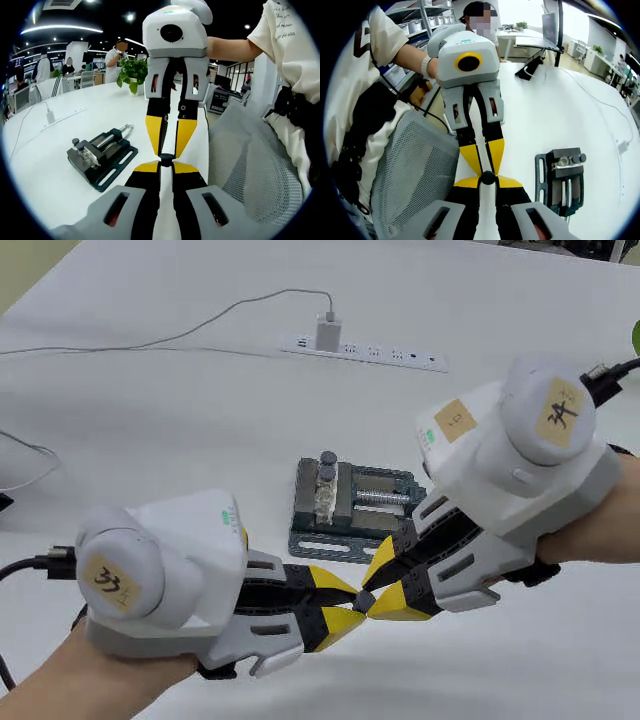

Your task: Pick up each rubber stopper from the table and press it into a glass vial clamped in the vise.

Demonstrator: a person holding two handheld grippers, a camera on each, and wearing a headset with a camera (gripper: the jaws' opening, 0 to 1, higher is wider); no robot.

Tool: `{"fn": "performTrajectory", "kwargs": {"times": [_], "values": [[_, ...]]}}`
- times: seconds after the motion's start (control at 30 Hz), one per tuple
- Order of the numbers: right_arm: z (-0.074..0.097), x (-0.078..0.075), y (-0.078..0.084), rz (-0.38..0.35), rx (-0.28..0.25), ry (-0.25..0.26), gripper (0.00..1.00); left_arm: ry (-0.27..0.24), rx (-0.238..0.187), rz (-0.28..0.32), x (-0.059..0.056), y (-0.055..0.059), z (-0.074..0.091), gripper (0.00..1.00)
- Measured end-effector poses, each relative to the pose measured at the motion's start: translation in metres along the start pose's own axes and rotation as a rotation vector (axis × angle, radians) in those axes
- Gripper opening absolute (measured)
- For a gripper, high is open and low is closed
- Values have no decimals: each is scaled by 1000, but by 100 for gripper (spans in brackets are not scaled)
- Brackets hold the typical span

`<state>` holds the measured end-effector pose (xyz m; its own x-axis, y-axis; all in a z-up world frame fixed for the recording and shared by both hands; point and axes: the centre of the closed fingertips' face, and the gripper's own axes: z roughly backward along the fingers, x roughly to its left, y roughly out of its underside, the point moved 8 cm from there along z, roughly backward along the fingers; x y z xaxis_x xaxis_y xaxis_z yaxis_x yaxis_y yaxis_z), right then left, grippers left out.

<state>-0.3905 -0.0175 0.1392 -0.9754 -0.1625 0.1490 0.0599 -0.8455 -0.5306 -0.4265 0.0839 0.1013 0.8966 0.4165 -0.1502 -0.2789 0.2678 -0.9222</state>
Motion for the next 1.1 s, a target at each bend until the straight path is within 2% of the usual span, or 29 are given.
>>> {"fn": "performTrajectory", "kwargs": {"times": [0.27, 0.37, 0.43, 0.57, 0.83, 1.1], "values": [[-1, -1, 0, -7, 4, -5, 6, -1, -5, 13, 0, 2, 0, 5], [0, -2, 0, -12, 3, -4, 6, -22, 0, 15, 2, 3, 1, 8], [0, -3, 1, -14, 4, -3, 6, -36, 4, 23, 4, 5, 1, 14], [0, -5, 3, -15, 14, 4, 6, -96, 11, 35, 11, 9, 5, 25], [-1, -5, 6, -33, 19, 1, 6, -233, 5, 51, 26, 16, 15, 62], [-2, -8, 10, -44, 37, -2, 5, -331, 4, 52, 36, 20, 26, 87]]}}
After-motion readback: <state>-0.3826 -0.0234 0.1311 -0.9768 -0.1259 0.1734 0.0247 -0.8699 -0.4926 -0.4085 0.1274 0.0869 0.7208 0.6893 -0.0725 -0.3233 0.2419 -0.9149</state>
